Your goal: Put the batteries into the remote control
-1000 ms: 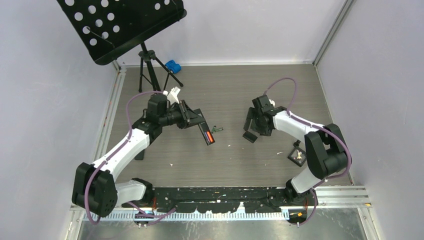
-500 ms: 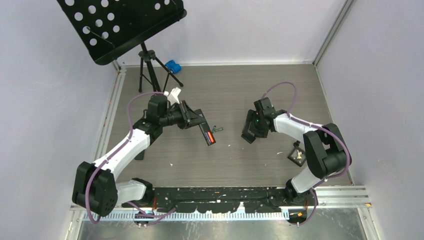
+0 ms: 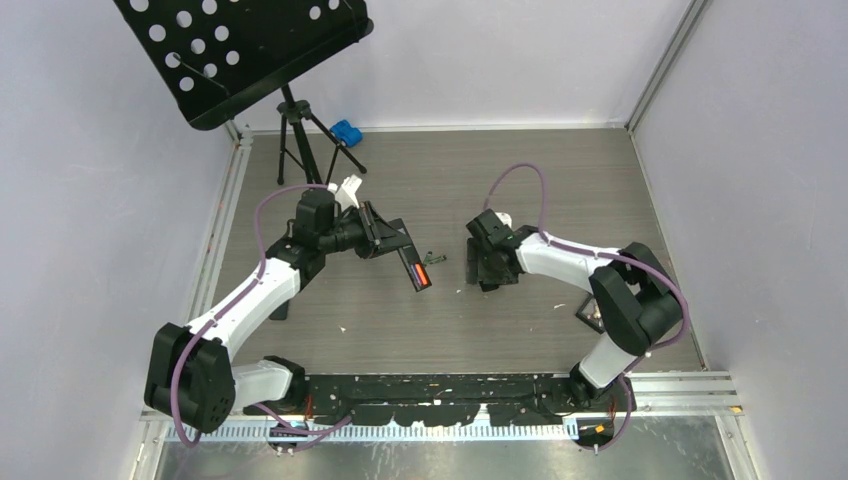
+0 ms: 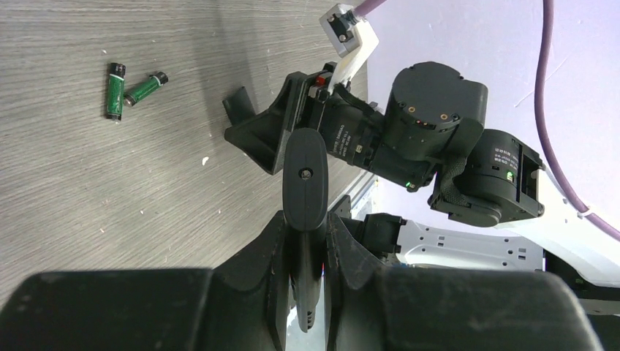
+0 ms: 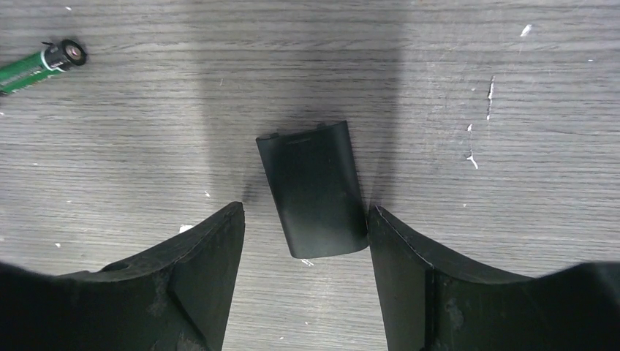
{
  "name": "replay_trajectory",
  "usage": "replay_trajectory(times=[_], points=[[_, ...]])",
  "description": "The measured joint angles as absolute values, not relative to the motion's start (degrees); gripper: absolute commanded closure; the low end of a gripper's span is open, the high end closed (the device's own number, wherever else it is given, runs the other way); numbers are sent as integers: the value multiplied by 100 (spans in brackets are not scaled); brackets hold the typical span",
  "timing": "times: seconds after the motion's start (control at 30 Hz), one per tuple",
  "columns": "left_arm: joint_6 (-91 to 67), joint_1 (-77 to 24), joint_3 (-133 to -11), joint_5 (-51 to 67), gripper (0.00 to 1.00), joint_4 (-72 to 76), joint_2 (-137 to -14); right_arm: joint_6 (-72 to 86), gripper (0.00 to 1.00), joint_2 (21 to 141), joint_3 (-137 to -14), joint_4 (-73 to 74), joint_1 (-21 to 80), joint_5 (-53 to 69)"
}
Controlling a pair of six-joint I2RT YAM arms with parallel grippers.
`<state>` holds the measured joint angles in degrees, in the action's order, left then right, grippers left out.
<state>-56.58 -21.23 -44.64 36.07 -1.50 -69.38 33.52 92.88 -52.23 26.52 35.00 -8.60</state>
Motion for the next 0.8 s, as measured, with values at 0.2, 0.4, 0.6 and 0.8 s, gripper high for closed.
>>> replay_trajectory(times=[0.2, 0.4, 0.6, 0.8], points=[[-5651, -2123, -4464, 3605, 100, -152, -6938, 3277, 48, 9535, -5476, 2961, 3719, -1278], [-5636, -2123, -4464, 3605, 100, -152, -6938, 3288, 64, 9666, -5649, 3109, 3750, -1253], [-5610, -2123, -4464, 3603, 100, -154, -6938, 3306, 66, 9677, -5680, 3151, 3752, -1275], [-5496, -2123, -4434, 3583, 100, -156, -6943, 3258, 65, 9297, -5419, 3173, 3756, -1192]])
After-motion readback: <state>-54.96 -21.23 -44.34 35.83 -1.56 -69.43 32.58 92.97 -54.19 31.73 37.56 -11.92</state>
